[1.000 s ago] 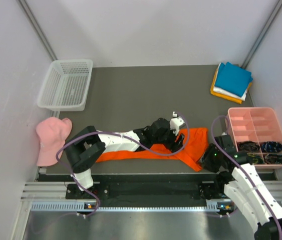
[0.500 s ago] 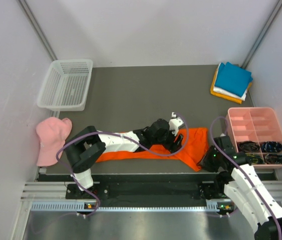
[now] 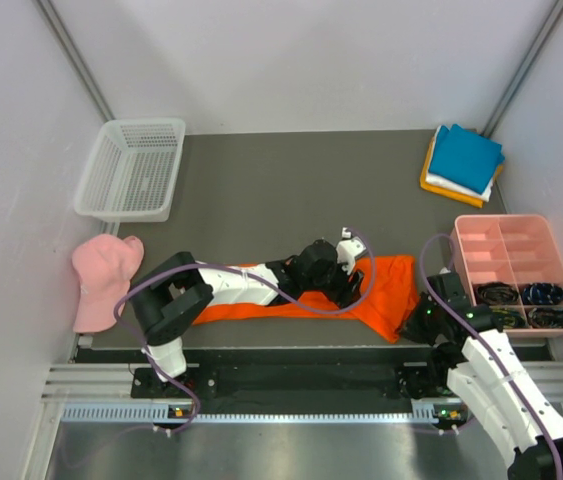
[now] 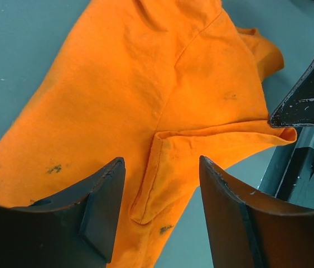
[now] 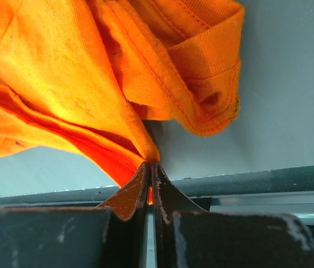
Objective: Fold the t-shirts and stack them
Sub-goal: Fold the other side of the tshirt into a rectangle
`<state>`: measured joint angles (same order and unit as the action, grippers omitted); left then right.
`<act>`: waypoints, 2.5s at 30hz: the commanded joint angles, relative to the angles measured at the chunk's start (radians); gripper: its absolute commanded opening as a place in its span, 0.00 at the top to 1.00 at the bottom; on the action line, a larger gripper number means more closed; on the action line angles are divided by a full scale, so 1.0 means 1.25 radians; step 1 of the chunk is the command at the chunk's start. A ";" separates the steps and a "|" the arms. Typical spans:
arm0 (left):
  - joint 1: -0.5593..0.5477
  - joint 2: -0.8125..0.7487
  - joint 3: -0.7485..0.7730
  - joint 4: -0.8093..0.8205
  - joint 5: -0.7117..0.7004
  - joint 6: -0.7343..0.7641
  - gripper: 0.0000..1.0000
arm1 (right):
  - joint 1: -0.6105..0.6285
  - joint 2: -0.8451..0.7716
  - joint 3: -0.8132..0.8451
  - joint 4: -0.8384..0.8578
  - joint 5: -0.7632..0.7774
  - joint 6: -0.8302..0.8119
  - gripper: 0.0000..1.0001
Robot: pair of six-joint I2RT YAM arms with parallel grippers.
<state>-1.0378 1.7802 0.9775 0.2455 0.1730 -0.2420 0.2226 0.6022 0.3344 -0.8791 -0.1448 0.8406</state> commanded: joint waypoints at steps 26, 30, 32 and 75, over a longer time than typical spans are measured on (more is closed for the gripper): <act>-0.004 0.069 0.043 0.071 0.037 -0.008 0.56 | 0.012 -0.003 0.005 0.004 -0.002 -0.005 1.00; -0.004 0.067 0.045 0.077 0.043 -0.011 0.62 | 0.012 -0.003 0.004 0.004 -0.003 -0.004 1.00; -0.004 0.069 0.048 0.081 0.043 -0.014 0.75 | 0.012 -0.004 0.004 0.004 -0.002 -0.005 1.00; -0.004 -0.169 -0.182 0.082 -0.059 -0.107 1.00 | 0.012 0.307 0.321 0.144 0.096 -0.097 1.00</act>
<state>-1.0397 1.5665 0.7582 0.2871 0.0998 -0.3534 0.2268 0.9569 0.6483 -0.7593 -0.0654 0.7429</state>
